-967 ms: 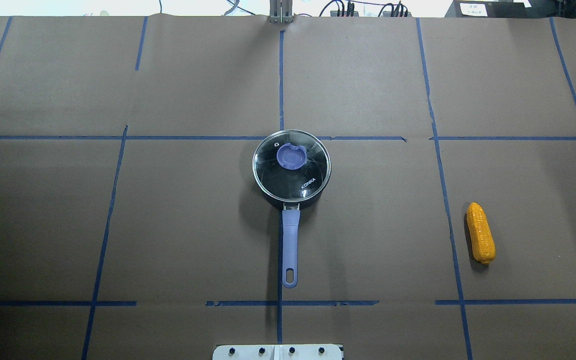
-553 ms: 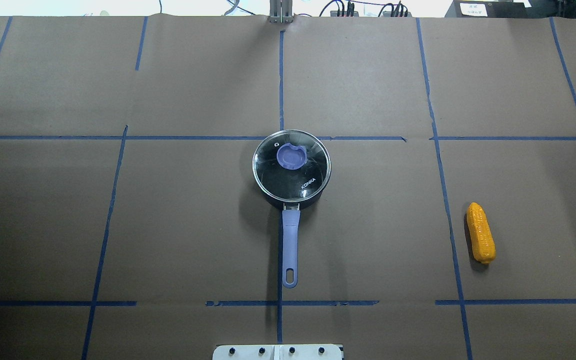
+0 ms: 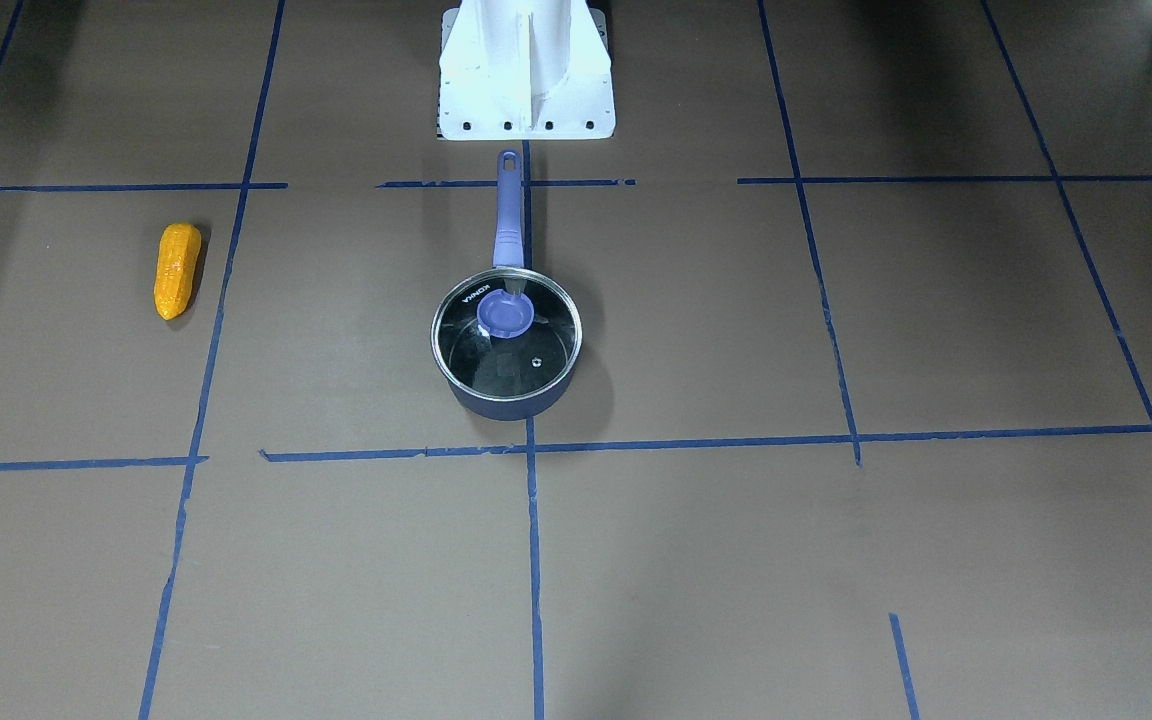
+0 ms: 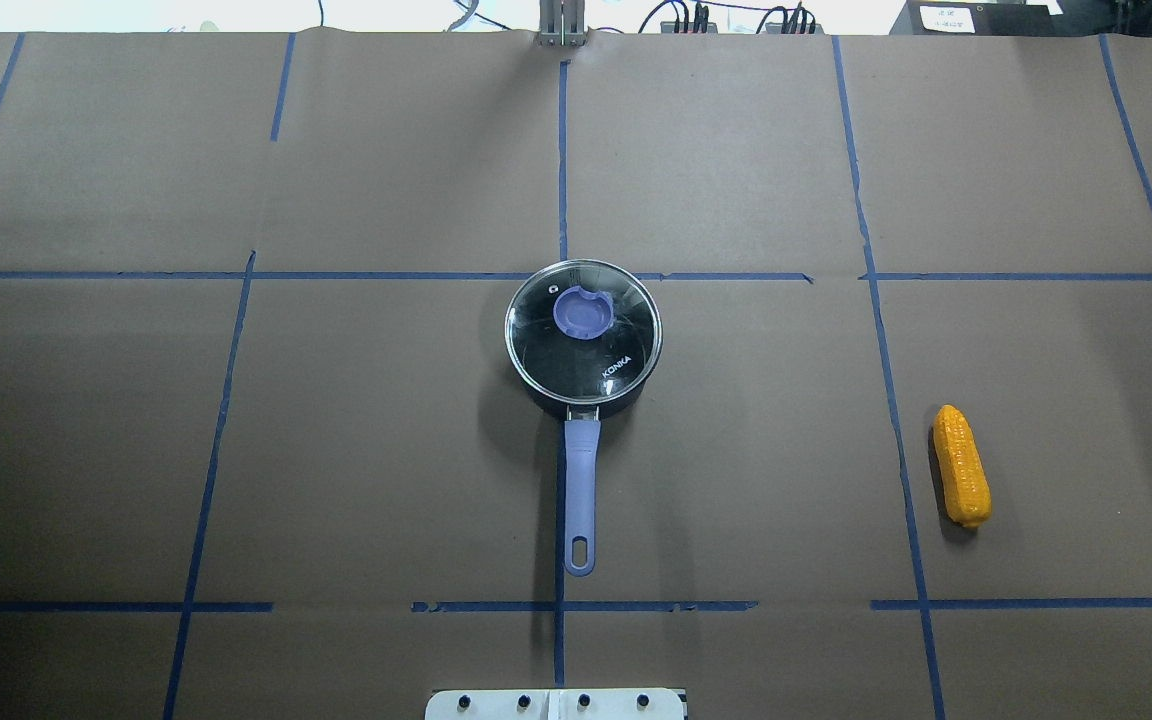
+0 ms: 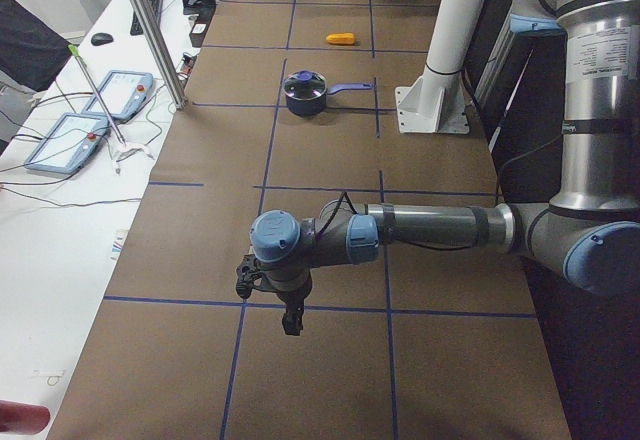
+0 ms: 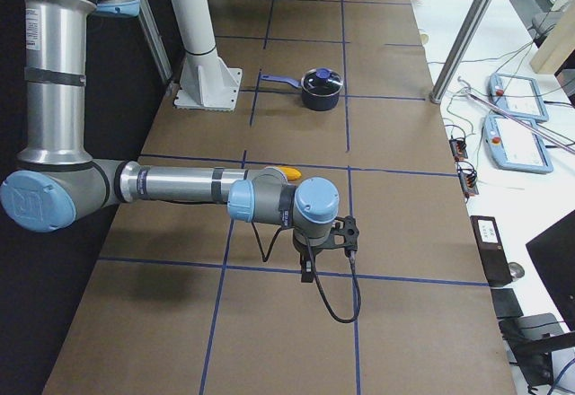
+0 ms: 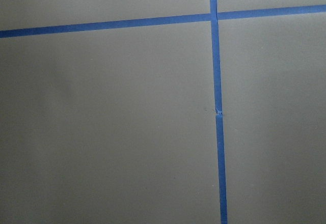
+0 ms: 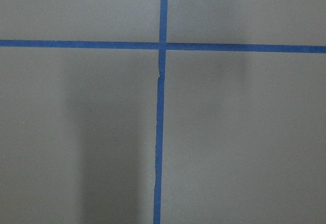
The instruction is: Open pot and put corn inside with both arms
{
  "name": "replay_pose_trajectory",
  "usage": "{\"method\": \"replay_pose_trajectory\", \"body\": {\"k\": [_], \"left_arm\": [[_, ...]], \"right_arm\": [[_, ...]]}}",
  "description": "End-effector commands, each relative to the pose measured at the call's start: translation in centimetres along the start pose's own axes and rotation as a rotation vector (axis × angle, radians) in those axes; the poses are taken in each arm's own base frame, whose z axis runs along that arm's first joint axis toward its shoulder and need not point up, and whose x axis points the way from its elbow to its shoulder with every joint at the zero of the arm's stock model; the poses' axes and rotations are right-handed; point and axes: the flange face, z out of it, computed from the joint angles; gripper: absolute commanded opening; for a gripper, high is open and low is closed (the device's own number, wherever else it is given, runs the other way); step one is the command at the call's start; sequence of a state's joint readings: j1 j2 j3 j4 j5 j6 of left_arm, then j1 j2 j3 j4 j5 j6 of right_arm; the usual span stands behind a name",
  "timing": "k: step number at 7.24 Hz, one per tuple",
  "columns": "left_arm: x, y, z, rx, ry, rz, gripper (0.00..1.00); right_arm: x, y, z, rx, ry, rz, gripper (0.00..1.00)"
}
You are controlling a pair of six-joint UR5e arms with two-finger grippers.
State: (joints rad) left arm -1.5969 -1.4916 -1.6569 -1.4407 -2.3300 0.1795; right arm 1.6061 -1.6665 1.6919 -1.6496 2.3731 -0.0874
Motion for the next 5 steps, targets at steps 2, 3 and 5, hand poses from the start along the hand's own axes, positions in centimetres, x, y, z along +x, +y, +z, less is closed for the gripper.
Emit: {"method": "replay_pose_trajectory", "body": {"k": [2,3,5], "left_arm": [[0.9,-0.8,-1.1,0.038,-0.005,0.027,1.00],[1.8,-1.1,-2.0,0.053,-0.006,0.039,1.00],[9.2,-2.1,-5.6,0.086,-0.005,0.053,1.00]], "right_arm": [[-0.1,-0.3,-0.2,0.004,0.002,-0.007,1.00],[-0.2,-0.3,-0.2,0.005,0.002,-0.008,1.00],[-0.2,-0.3,0.0,0.000,0.003,-0.008,1.00]]}}
